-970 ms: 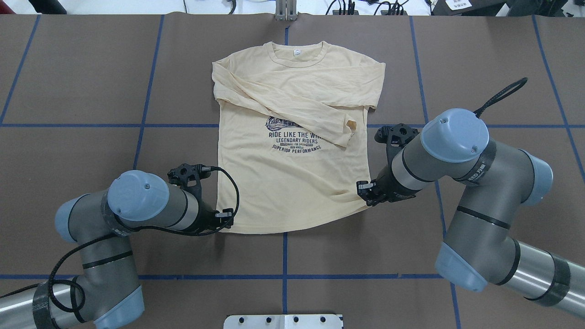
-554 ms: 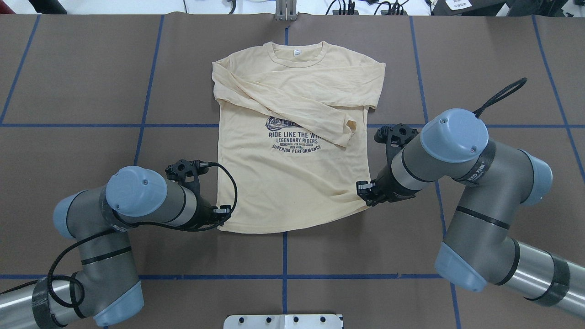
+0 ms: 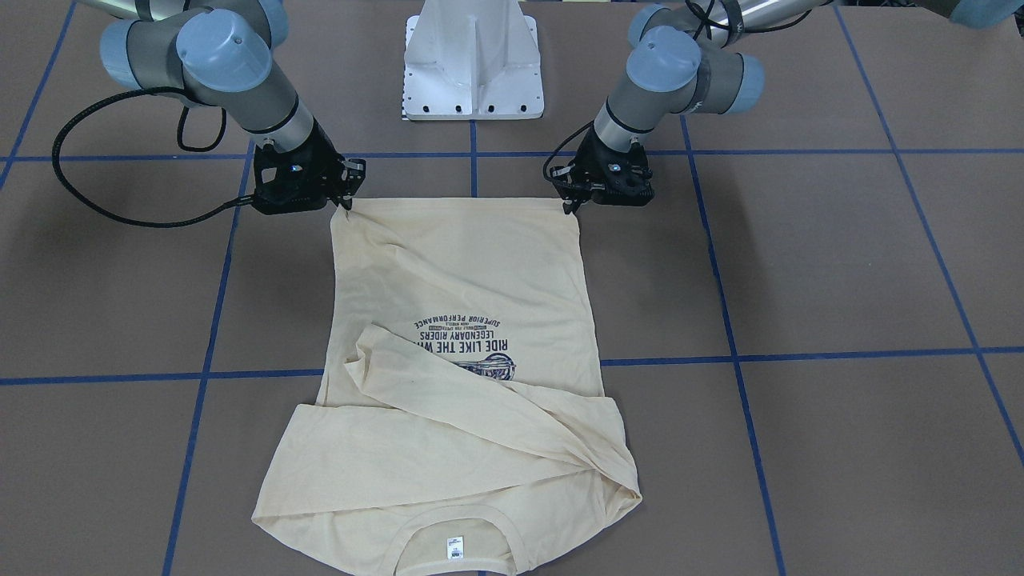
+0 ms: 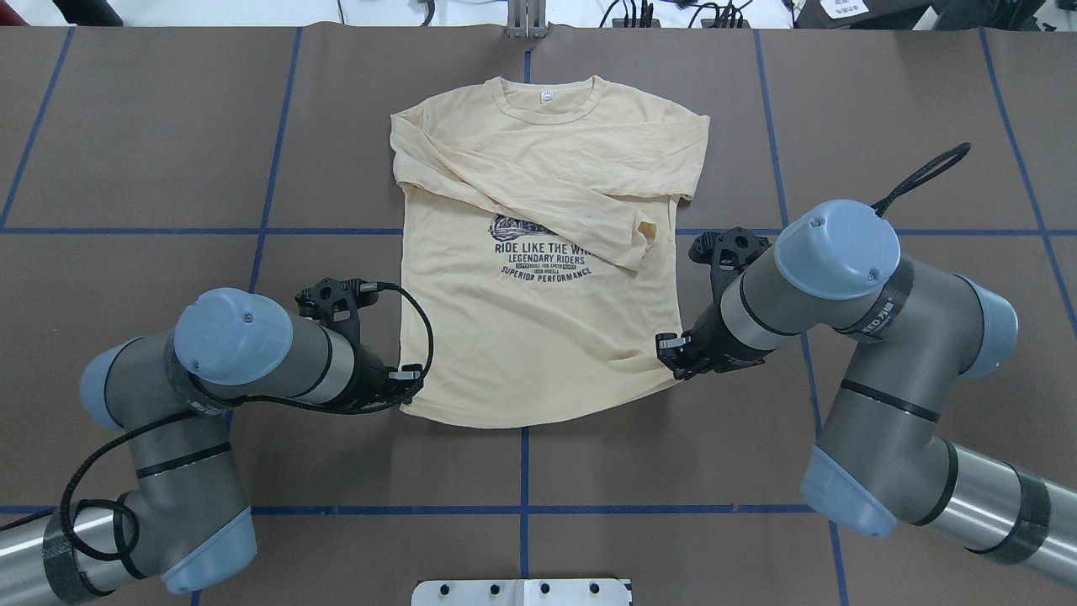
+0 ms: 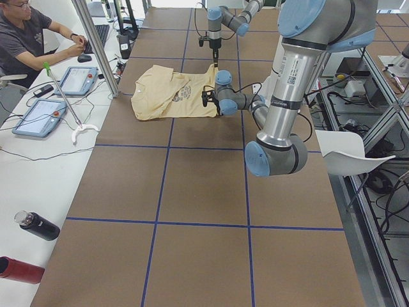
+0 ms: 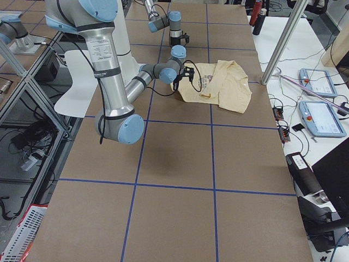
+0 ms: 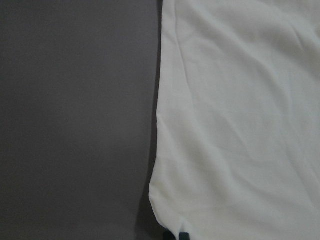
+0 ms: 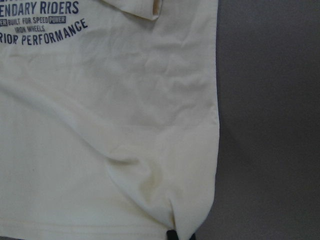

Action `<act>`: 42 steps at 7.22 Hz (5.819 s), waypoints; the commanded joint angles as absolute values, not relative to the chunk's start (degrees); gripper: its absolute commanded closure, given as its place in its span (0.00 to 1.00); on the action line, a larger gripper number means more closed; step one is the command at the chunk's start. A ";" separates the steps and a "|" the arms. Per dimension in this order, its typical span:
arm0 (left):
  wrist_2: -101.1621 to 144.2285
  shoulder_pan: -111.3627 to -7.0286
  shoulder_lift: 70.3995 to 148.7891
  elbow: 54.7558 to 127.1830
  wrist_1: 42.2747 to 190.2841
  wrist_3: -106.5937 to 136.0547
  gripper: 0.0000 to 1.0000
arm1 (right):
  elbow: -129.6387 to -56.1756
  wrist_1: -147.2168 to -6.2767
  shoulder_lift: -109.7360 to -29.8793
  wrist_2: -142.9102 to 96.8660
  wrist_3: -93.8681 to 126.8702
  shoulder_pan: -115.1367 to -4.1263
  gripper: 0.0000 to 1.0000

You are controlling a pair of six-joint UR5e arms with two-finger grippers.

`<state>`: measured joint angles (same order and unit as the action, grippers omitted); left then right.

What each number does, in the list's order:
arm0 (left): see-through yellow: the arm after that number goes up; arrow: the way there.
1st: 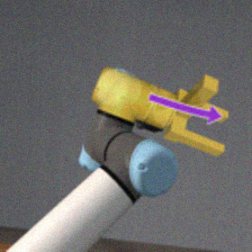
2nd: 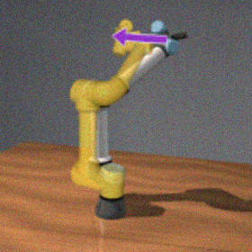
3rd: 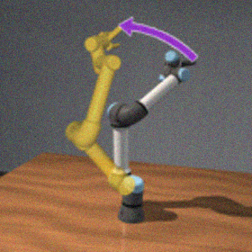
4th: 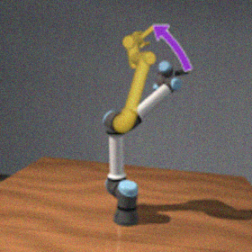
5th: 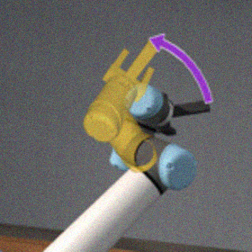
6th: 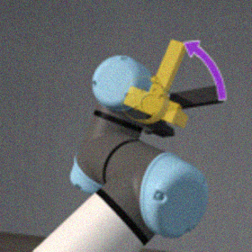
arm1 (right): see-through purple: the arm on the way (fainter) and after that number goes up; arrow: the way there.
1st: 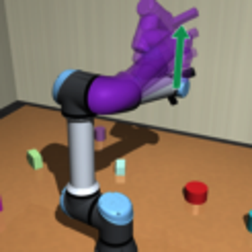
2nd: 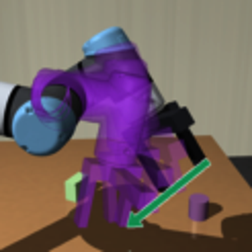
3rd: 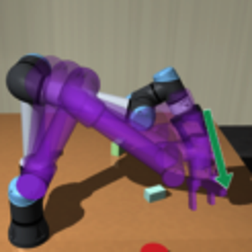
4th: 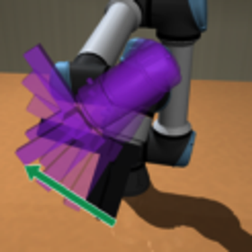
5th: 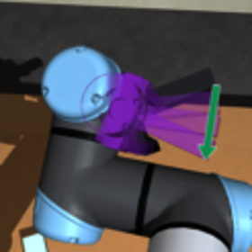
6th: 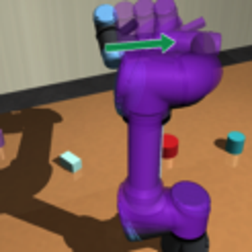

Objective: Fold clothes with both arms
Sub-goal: 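Grasp the hem corners nearest the robot with both grippers, then lift the hem with both grippers and carry it toward the collar, then lay the hem at the collar edge with both grippers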

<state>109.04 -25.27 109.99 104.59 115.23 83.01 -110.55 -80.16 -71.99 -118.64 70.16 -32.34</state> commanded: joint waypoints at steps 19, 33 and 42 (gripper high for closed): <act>114.96 -47.72 124.26 97.95 110.65 72.95 1.00 | -92.24 -79.89 -54.87 -119.71 60.22 -51.05 1.00; 108.63 -45.09 135.00 59.77 135.88 73.13 1.00 | -61.26 -60.12 -45.53 -111.89 59.94 -48.34 1.00; 108.72 -45.17 135.01 61.43 137.18 72.07 0.01 | -61.35 -60.03 -44.82 -111.62 60.03 -48.43 0.63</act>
